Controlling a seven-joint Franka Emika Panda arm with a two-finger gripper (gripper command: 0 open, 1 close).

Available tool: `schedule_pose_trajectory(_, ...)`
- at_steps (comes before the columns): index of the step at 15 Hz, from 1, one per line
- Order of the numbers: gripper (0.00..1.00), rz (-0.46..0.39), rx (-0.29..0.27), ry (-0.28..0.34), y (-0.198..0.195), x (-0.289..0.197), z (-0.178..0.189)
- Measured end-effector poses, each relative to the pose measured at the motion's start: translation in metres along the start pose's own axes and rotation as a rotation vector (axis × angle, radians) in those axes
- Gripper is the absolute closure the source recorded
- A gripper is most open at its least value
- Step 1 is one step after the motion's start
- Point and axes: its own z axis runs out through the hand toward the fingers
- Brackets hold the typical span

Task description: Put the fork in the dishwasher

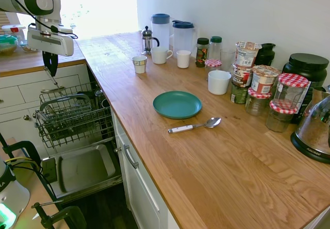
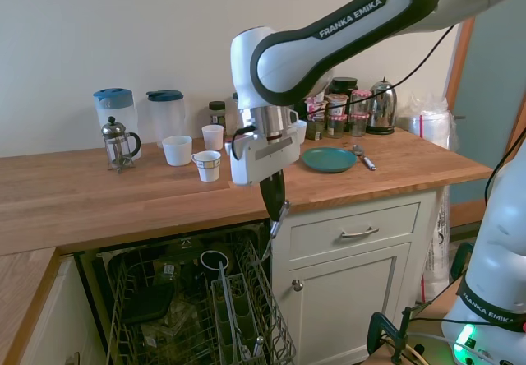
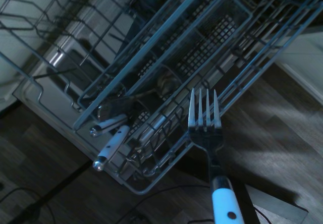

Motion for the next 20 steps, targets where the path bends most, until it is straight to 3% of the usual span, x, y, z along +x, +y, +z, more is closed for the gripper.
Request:
schedule_pose_trajectory(9, 1.00, -0.039, -0.225, 0.019, -0.080, 0.027, 0.031)
schedule_pose_trajectory(20, 1.00, -0.041, -0.336, -0.027, -0.121, 0.048, 0.087)
